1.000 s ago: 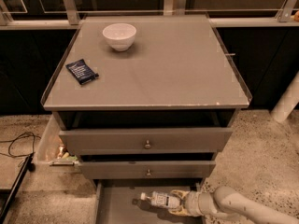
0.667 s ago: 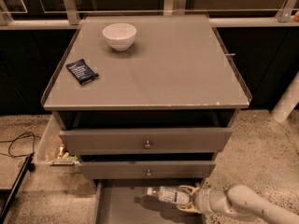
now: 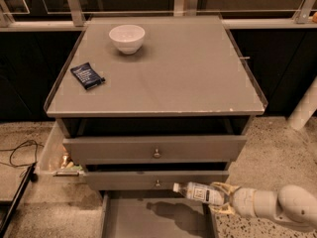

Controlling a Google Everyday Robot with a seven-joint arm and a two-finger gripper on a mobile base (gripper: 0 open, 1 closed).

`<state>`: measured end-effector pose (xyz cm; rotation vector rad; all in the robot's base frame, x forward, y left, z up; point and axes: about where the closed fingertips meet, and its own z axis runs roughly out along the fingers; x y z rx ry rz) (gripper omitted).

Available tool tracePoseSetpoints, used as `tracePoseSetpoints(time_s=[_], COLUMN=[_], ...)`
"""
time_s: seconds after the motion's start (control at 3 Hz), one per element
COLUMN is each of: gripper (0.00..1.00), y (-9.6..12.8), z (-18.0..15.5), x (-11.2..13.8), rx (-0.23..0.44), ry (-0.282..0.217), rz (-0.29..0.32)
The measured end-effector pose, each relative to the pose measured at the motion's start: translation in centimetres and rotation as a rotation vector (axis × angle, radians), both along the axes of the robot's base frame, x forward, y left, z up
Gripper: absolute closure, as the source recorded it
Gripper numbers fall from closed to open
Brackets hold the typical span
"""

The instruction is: Pick blue plastic bottle from bottom drawer and place on counter

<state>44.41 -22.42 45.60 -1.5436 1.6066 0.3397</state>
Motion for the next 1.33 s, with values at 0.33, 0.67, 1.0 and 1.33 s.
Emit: tracePoseSetpoints(time_s=[0.33,0.67,1.0,1.33], gripper=[1.0,1.0,1.0,1.0], y=[-1.5,-1.4,-1.4,-0.1], z=[5.3,5.3,9.1,16.3], x=[-0.5,-0.5,-0.8,-1.2], rx=[-0.001,-0.001,-0.042,-0.119], ry=[-0.036,-0.036,-0.103,-0.216], rz=[0.026,0.026,0.041,0.096])
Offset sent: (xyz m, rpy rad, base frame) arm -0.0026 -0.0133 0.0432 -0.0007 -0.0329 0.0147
